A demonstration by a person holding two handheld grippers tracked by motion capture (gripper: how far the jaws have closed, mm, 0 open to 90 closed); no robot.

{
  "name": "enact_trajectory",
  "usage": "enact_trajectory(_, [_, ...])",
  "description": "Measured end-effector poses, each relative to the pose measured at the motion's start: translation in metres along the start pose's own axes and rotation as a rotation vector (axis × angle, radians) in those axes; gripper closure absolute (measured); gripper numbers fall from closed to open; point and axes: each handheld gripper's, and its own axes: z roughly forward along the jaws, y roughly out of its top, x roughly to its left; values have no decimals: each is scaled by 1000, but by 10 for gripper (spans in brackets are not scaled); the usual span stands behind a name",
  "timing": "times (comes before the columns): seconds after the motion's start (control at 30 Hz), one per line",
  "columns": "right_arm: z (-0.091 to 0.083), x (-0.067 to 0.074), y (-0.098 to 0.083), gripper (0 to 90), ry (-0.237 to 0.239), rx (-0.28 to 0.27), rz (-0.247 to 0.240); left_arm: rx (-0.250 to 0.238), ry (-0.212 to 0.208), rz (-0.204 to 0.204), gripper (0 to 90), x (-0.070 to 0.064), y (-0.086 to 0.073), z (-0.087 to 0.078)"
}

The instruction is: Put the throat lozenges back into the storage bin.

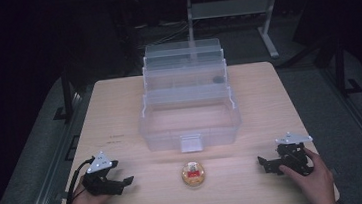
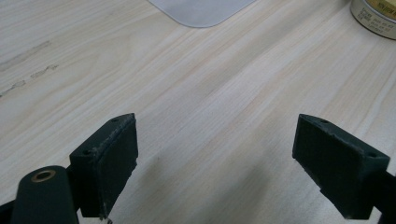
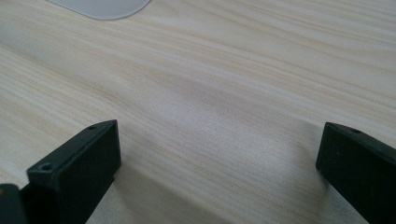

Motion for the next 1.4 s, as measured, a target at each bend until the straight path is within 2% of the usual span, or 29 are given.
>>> enact_trajectory(0.77, [0, 0, 0, 0, 0, 0, 0, 22, -51, 45, 135, -15, 19, 4])
enact_trajectory(1.17, [0, 0, 0, 0, 0, 0, 0, 15, -85, 72, 135, -26, 33, 10])
enact_trajectory(1.4, [0, 0, 0, 0, 0, 0, 0, 1, -107, 73, 135, -30, 41, 11])
